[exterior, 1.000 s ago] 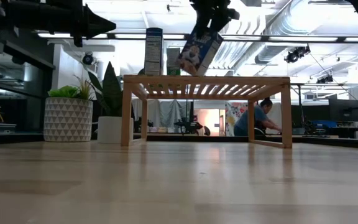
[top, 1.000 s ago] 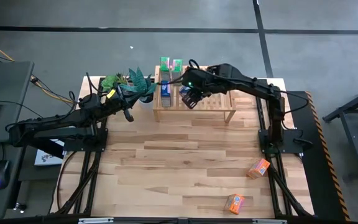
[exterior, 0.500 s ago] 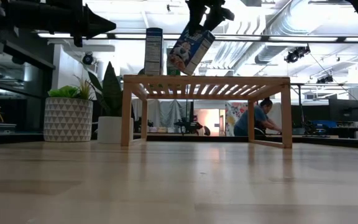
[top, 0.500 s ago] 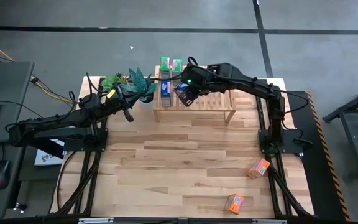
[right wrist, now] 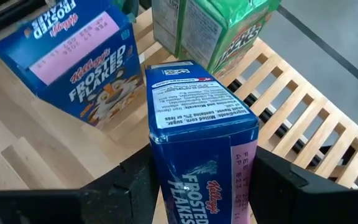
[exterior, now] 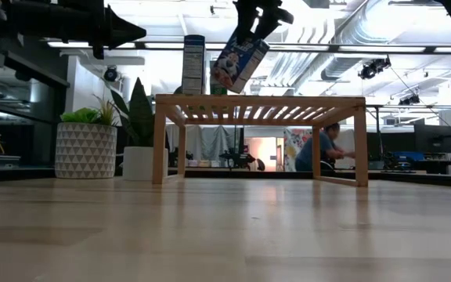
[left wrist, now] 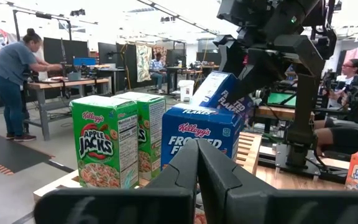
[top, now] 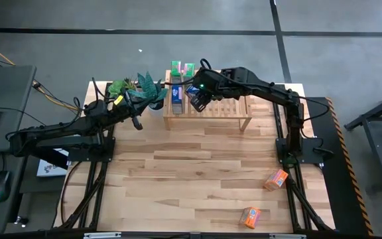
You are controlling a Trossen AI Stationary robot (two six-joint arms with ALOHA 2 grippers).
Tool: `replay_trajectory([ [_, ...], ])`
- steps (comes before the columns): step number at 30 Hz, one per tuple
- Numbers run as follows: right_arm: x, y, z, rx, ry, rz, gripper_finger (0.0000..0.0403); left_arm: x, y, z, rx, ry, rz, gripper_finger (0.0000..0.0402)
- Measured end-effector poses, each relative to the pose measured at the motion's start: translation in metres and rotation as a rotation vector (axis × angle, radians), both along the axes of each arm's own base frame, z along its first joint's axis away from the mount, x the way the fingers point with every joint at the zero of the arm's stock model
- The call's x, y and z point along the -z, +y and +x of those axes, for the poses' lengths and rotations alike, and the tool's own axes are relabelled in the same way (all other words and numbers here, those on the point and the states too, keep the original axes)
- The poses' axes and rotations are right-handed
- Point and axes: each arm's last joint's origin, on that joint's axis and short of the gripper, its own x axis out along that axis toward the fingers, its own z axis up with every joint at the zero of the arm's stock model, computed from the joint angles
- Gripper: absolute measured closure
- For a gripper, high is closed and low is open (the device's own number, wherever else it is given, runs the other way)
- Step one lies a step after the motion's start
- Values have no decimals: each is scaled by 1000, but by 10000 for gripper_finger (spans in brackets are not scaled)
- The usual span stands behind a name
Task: Stack cereal on shelf
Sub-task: Put the blue cereal box on the shelf aligned with the other blue cereal box
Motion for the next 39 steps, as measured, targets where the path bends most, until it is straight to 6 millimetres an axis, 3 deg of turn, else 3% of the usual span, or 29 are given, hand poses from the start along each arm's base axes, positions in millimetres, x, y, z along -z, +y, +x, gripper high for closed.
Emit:
replay_trajectory([
  [5, 1, -1, 2, -10, -3, 8, 210, 0, 0, 0, 0, 0, 0, 401],
  [17, 28, -14, 11, -43, 45, 56, 210, 0, 0, 0, 0, 0, 0, 401],
  [23, 27, -16, 13, -59, 33, 40, 208, 0, 0, 0, 0, 1, 0, 401],
  [39, 27, -16, 13, -49, 40, 18, 98, 0, 0, 0, 0, 1, 0, 401],
])
